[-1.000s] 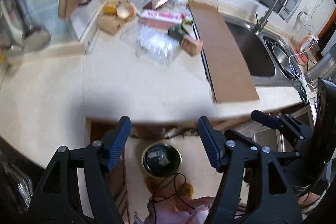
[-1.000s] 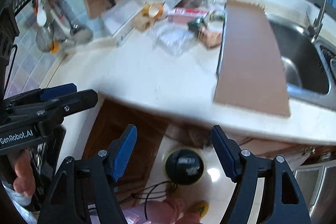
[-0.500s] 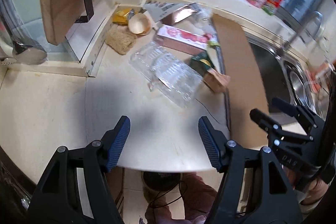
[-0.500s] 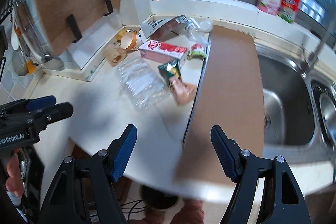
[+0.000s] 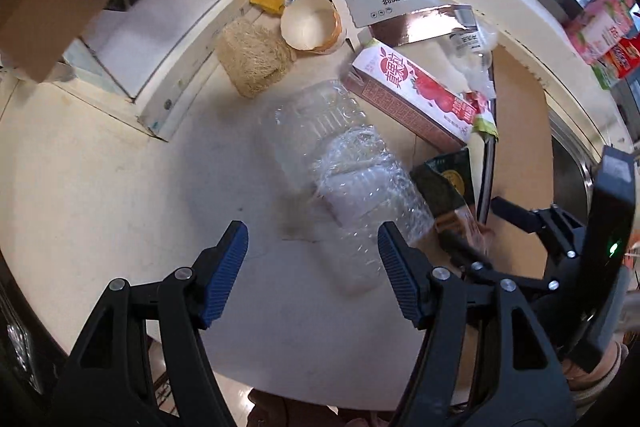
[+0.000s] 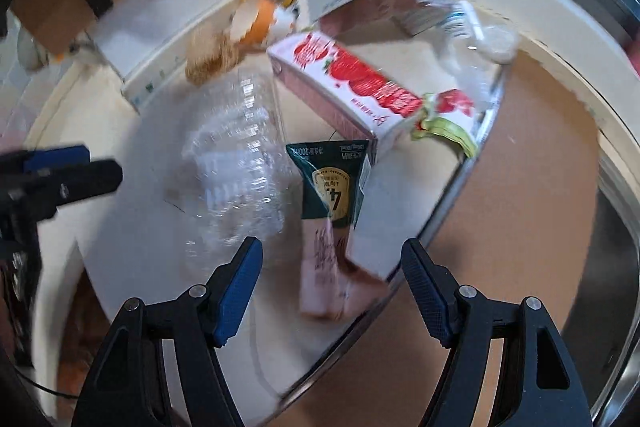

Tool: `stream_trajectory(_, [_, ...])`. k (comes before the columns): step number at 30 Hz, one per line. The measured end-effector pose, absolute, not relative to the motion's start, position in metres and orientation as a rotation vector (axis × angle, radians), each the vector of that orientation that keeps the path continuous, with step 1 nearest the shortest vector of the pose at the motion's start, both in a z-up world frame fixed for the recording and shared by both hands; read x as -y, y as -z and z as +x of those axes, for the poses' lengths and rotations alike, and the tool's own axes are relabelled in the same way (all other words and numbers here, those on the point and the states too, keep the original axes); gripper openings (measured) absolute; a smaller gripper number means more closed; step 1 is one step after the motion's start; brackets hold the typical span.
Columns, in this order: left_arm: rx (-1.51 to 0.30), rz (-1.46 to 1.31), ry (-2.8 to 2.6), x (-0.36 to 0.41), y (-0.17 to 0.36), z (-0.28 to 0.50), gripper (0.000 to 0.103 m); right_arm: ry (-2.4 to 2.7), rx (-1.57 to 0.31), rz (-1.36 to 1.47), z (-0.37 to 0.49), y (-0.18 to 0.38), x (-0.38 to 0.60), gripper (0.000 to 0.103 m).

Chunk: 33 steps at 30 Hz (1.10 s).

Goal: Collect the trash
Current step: 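Grasp the clear plastic clamshell with the left gripper while the right gripper grasps the green milk pouch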

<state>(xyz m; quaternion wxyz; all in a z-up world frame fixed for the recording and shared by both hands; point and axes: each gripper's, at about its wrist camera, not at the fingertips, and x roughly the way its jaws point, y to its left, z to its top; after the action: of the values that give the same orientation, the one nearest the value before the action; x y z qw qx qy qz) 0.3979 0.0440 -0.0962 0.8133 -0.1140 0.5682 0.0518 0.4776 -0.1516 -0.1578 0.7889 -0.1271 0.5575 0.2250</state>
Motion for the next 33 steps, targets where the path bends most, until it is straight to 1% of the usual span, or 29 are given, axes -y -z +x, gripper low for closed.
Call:
stream_trajectory(1, [-1.220,-0.244,-0.117,-0.042,0.099,0.402,0.065,-0.505,-1.208,-0.293,0.481,0.163,0.150,0.068])
stream_trajectory(2, [-1.222,-0.244,-0.120,-0.040,0.100,0.405,0.065,-0.520,-1.214,-0.303,0.482,0.169,0.148,0.063])
stream_trajectory(3, [-1.226,-0.246,-0.121,-0.037,0.102,0.409,0.065,-0.543,-1.229,-0.308,0.486,0.174,0.148,0.055])
stream_trajectory(4, [-1.230,-0.249,-0.122,-0.034,0.104,0.413,0.065,-0.563,-1.240,-0.307,0.489,0.179,0.148,0.049])
stream_trajectory(5, [-1.233,-0.253,-0.120,-0.032,0.104,0.416,0.065,-0.579,-1.245,-0.307,0.492,0.183,0.148,0.040])
stream_trajectory(9, [-1.254,-0.260,-0.118,-0.022,0.110,0.433,0.065,-0.627,-1.221,-0.242,0.505,0.180,0.160,0.032])
stream_trajectory(15, [-1.312,-0.323,-0.144,-0.011,0.126,0.455,0.065,-0.660,-1.196,-0.114,0.522,0.170,0.190,0.032])
stream_trajectory(25, [-1.339,-0.349,-0.242,0.002,0.146,0.473,0.065,-0.689,-1.197,-0.052,0.511,0.169,0.206,0.032])
stream_trajectory(33, [-1.322,-0.315,-0.317,0.013,0.153,0.476,0.065,-0.710,-1.207,-0.019,0.512,0.171,0.208,0.032])
